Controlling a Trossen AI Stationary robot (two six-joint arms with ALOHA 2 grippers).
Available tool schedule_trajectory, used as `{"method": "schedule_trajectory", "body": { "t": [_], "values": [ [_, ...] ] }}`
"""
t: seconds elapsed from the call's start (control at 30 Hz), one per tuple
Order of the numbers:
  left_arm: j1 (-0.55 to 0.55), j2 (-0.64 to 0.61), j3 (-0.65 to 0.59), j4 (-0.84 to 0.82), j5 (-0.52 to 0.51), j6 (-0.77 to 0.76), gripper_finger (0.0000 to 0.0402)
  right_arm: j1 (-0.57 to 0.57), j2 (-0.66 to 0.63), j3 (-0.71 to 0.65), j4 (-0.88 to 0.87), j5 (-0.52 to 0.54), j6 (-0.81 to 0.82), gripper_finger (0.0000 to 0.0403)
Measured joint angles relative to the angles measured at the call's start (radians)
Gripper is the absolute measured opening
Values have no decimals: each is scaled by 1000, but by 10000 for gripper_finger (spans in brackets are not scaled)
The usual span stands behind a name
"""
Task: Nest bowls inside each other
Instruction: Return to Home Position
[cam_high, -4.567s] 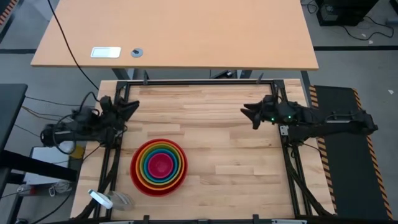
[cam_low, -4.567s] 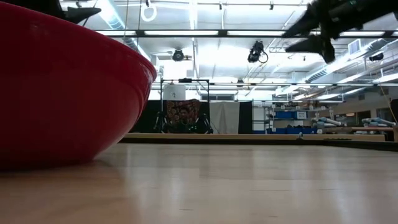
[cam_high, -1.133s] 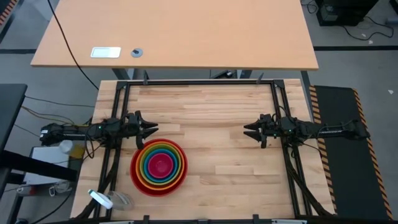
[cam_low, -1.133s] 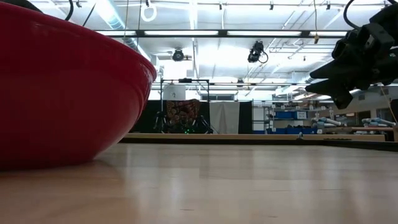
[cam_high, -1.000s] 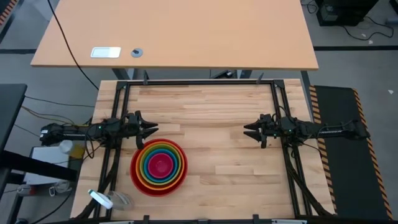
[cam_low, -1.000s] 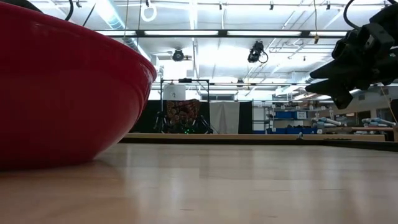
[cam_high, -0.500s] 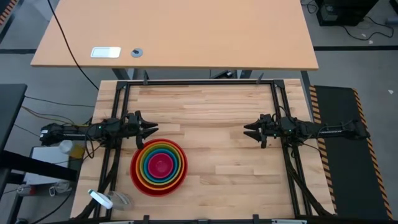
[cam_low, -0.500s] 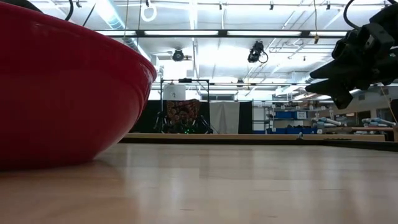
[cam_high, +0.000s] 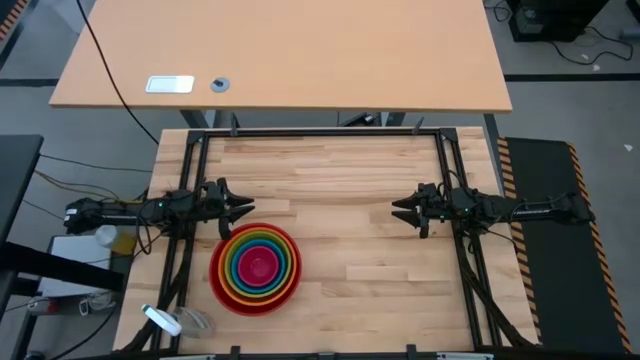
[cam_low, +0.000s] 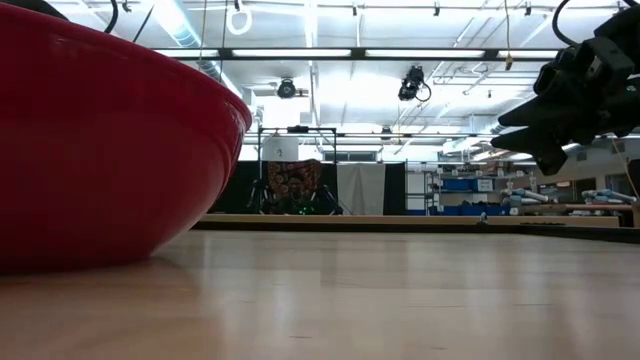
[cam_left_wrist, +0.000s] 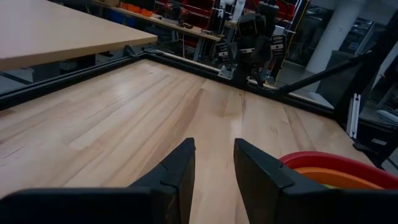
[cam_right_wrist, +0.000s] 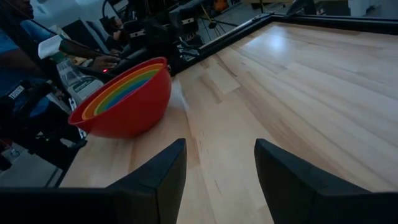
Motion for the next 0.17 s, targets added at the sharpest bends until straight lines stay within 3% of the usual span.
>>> {"method": "schedule_trajectory", "body": {
  "t": [0.17],
  "values": [
    [0,0,0,0,0,0,114,0,0,0,0,0,0,197]
  ]
}}
